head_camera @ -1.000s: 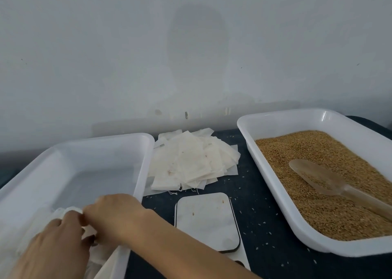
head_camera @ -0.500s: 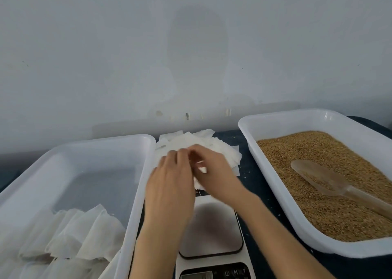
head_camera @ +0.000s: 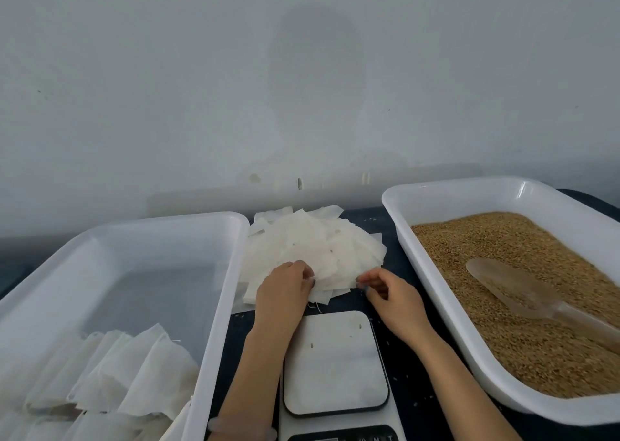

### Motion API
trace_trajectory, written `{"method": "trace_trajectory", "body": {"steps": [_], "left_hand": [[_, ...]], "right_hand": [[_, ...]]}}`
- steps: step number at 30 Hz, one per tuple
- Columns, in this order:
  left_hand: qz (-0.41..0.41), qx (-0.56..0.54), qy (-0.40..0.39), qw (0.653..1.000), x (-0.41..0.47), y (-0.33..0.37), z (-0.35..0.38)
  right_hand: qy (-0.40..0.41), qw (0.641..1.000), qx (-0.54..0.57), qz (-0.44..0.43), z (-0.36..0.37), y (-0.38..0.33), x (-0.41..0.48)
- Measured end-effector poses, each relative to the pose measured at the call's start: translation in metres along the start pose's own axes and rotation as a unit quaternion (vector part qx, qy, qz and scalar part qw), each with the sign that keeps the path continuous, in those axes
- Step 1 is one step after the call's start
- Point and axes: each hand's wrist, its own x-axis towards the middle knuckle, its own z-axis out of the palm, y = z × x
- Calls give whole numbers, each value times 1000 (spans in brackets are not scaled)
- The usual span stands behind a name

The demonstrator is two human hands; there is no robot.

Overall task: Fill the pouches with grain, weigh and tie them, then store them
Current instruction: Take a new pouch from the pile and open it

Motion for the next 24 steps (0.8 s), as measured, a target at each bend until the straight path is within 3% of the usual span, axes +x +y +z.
{"method": "trace_trajectory", "body": {"steps": [5,10,16,20,24], "left_hand": [[-7,-33,44,998,-1,-3,2],[-29,-135,99,986,-4,-4,-3],[-66,-242,179,951,-14,1,-13],[-93,-402,111,904,-16,24,-15],[-47,-418,69,905,-21,39,-11]], "right_hand": [[6,999,-32,-6,5,3,-1],[10,1000,-2,-2,2,3,1],[107,991,5,-78,4,-17,-7],[123,981,58,-140,3,-44,-14],[118,979,104,-127,8,-56,-26]]}}
